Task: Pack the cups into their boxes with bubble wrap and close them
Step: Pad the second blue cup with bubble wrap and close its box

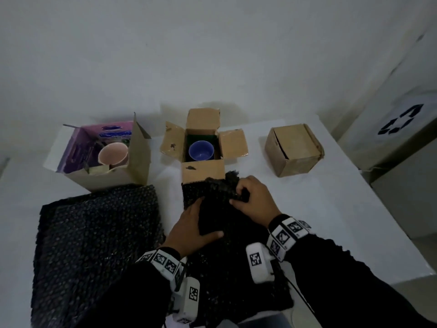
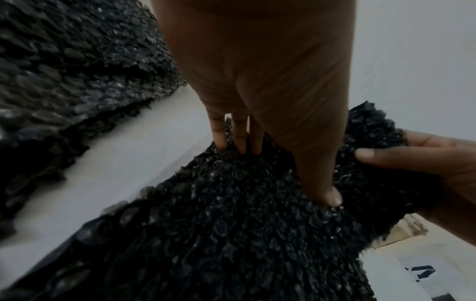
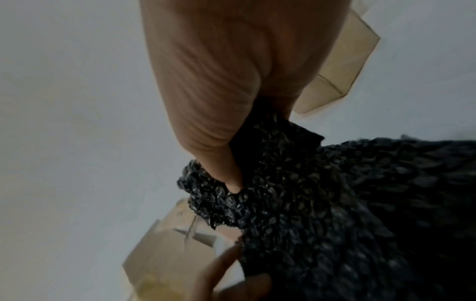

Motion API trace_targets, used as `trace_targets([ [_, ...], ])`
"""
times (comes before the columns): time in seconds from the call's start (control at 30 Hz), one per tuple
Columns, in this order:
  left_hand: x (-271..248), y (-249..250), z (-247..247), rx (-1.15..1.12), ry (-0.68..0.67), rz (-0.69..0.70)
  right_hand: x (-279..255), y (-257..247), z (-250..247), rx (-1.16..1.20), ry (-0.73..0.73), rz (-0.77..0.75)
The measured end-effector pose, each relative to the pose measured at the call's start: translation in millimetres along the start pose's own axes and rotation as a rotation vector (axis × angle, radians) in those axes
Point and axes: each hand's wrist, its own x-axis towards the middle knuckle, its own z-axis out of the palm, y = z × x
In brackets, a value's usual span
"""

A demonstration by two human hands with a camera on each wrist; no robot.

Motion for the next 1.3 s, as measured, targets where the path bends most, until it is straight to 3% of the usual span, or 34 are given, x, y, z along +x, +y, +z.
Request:
trace_targets([
  [0.1, 3.3, 12.2, -0.1, -0.112, 0.122, 0.013, 7.1, -7.3, -5.2, 0.257, 0.018, 0.117],
  [0.27, 6.9, 53.6, -12.9, -0.622, 0.247, -0.090, 13.5, -16.2, -10.7, 0.628, -0.114, 0.274],
  [0.33, 11.3, 61.3, -19.8, -0.821, 0.210, -0.148, 13.4, -18.5, -12.7, 0.787, -0.158, 0.330],
  [0.43, 15.5, 68.7, -32.1, -1.084, 0.003, -0.237, 12.3, -21.6, -14.7, 1.055, -0.227, 0.406],
  [0.53, 16.8, 68.9, -47.0, -0.974, -0.068, -0.187, 19.9, -21.9, -17.5, 1.264, -0.199, 0.435],
  [0.7, 15.2, 60.5, -82.3, -0.710, 0.005, -0.147, 43.4, -28.7, -33.2, 1.321, 0.055, 0.448],
  [0.8, 15.8, 55.2, -101.4, -0.680, 0.096, -0.176, 57.2, -33.4, -44.0, 1.197, 0.006, 0.394],
  [0.9, 17.6, 58.5, -119.1, -0.664, 0.175, -0.132, 70.1, -41.4, -52.8, 0.897, -0.054, 0.322],
  [1.0, 29.3, 59.5, -137.3, -0.608, 0.318, -0.042, 87.7, -46.8, -63.3, 0.549, -0.001, 0.135],
  [1.07, 41.9, 57.9, -150.8, -0.445, 0.484, 0.082, 102.5, -47.3, -66.6, 0.309, 0.088, -0.038],
  [1.17, 62.9, 54.6, -165.3, -0.072, 0.654, 0.294, 123.6, -48.8, -65.8, 0.045, 0.213, -0.150],
  [1.23, 74.2, 55.4, -167.4, 0.108, 0.640, 0.341, 134.4, -50.9, -60.1, -0.061, 0.179, -0.188],
  [1.3, 84.4, 56.0, -161.2, 0.247, 0.522, 0.349, 143.0, -49.1, -48.0, -0.148, 0.086, -0.230],
])
